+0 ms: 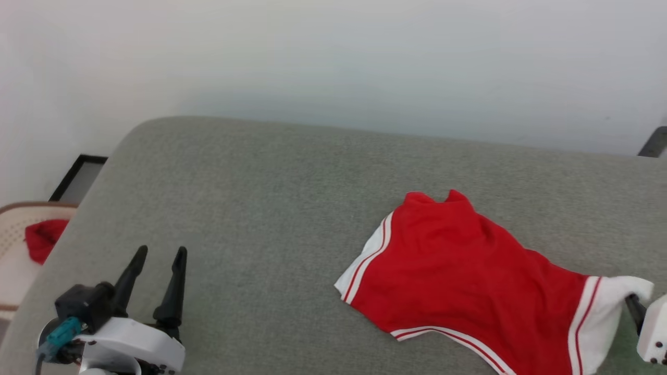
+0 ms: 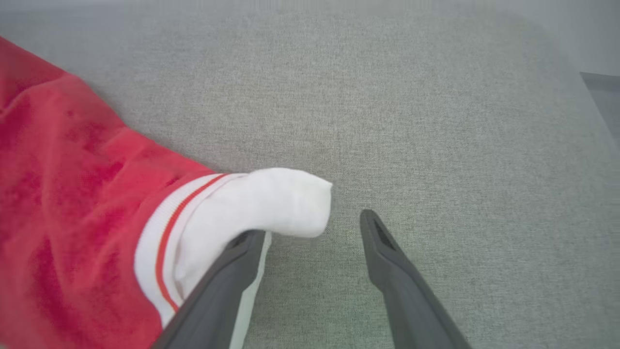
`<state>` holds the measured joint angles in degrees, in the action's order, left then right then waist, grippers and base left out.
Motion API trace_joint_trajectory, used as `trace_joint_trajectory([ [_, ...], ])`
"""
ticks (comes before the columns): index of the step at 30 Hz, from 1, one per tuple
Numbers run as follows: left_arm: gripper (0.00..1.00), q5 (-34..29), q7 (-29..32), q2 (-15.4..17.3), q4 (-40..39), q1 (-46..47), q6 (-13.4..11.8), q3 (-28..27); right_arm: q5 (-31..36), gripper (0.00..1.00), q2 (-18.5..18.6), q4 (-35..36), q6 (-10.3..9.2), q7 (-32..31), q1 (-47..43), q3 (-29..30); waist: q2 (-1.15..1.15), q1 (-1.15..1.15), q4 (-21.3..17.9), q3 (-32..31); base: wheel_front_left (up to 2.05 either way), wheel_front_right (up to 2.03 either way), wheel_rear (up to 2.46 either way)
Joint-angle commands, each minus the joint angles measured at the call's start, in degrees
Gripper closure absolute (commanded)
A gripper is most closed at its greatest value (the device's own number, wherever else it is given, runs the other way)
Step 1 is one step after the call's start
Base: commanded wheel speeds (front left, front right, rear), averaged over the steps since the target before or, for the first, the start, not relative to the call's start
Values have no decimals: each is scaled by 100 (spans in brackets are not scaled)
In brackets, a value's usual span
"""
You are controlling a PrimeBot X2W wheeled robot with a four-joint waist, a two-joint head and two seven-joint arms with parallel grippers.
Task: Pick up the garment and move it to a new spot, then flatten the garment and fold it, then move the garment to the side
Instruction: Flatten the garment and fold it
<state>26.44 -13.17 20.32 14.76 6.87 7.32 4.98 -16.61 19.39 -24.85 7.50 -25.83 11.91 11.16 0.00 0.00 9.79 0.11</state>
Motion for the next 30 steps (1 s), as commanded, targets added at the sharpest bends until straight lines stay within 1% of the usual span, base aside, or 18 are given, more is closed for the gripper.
trace_joint_trajectory([
  [1, 0, 96, 80, 63, -76, -46, 13, 57, -6, 0, -28, 151, -2, 102, 33, -40, 0, 0, -195, -115, 0, 0, 0],
  [4, 0, 228, 245, 149, -212, -26, 17, 143, -94, 0, -57, 363, -2, 199, -15, -116, 0, 0, -358, -138, 0, 0, 0],
  [10, 0, 595, 646, 366, -541, 101, 21, 312, -198, 0, -154, 1020, -2, 408, -200, -202, 0, 0, -713, -141, 0, 0, 0],
  [11, 0, 595, 646, 366, -541, 101, 21, 312, -198, 0, -154, 1020, -2, 408, -200, -202, 0, 0, -713, -141, 0, 0, 0],
  [15, 0, 906, 1067, 567, -773, 195, 18, 447, -155, 0, -350, 1596, -2, 677, -365, -297, 0, 0, -975, -116, 0, 0, 0],
  [22, 0, 1478, 2178, 815, -1010, 537, 4, 596, -42, 0, -815, 2462, -2, 1241, -595, -446, 0, 0, -1379, 30, 0, 0, 0],
  [24, 0, 1696, 2581, 818, -1018, 724, -8, 630, 15, 0, -937, 2703, -1, 1380, -621, -497, 0, 0, -1466, 119, 0, 0, 0],
  [25, 0, 1871, 3074, 879, -944, 910, -31, 711, 49, 0, -1045, 2891, -2, 1549, -655, -540, 0, 0, -1534, 218, 0, 0, 0],
  [26, 0, 1871, 3074, 879, -944, 910, -31, 711, 49, 0, -1045, 2891, -2, 1549, -655, -540, 0, 0, -1534, 218, 0, 0, 0],
  [30, 0, 2189, 4018, 923, -771, 1338, -184, 852, 111, 0, -1119, 3134, -2, 1923, -649, -691, 0, 0, -1671, 445, 0, 0, 0],
])
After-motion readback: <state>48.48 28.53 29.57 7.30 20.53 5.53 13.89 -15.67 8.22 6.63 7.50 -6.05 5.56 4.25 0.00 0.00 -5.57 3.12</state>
